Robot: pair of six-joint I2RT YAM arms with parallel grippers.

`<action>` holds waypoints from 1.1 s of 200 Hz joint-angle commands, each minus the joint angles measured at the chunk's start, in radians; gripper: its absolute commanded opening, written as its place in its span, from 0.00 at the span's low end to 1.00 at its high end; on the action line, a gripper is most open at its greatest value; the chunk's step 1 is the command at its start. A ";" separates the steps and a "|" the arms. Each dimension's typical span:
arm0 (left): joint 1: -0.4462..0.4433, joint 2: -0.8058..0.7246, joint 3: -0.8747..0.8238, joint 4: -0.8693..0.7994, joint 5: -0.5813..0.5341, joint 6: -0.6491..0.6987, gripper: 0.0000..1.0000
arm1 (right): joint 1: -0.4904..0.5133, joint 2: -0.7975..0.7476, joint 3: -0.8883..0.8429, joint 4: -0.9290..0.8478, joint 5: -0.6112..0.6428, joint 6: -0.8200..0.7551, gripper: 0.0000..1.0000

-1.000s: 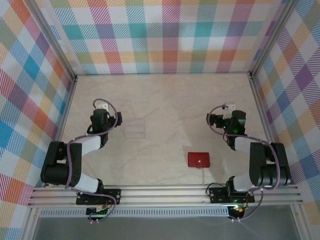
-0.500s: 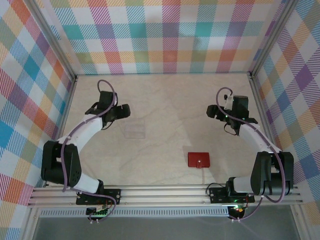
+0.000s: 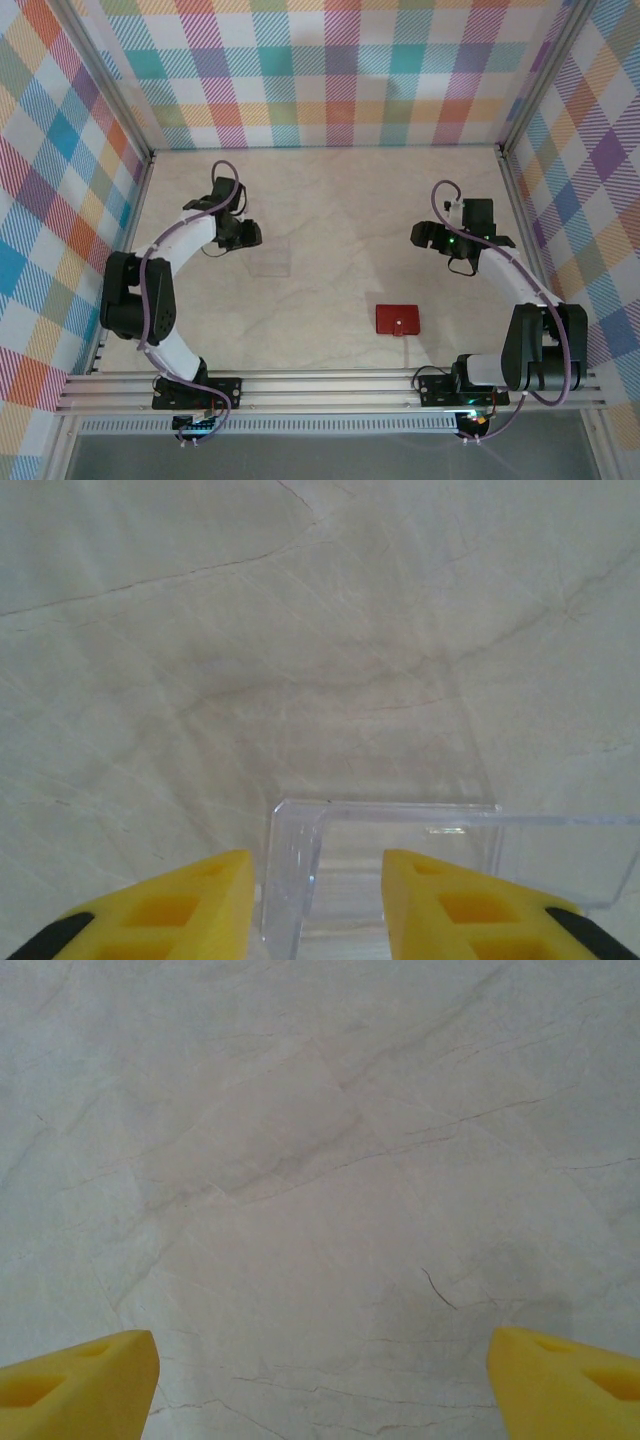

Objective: Take the credit cards out of the card holder

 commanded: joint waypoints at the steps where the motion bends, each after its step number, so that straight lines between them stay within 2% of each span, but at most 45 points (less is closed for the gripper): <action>1: -0.005 0.022 0.037 -0.050 0.018 0.018 0.35 | 0.005 -0.022 0.022 -0.027 -0.005 -0.013 0.86; 76: -0.005 0.094 0.062 -0.064 -0.023 0.051 0.24 | 0.006 -0.029 0.029 -0.033 -0.010 -0.019 0.86; 149: -0.013 0.083 0.065 -0.061 -0.012 0.056 0.06 | 0.006 -0.038 0.031 -0.037 -0.016 -0.017 0.86; 177: -0.044 0.064 0.081 -0.076 -0.040 0.019 0.04 | 0.006 -0.045 0.033 -0.040 -0.016 -0.015 0.85; 220: -0.159 0.100 0.185 -0.113 -0.121 -0.084 0.02 | 0.006 -0.046 0.030 -0.038 -0.009 -0.012 0.85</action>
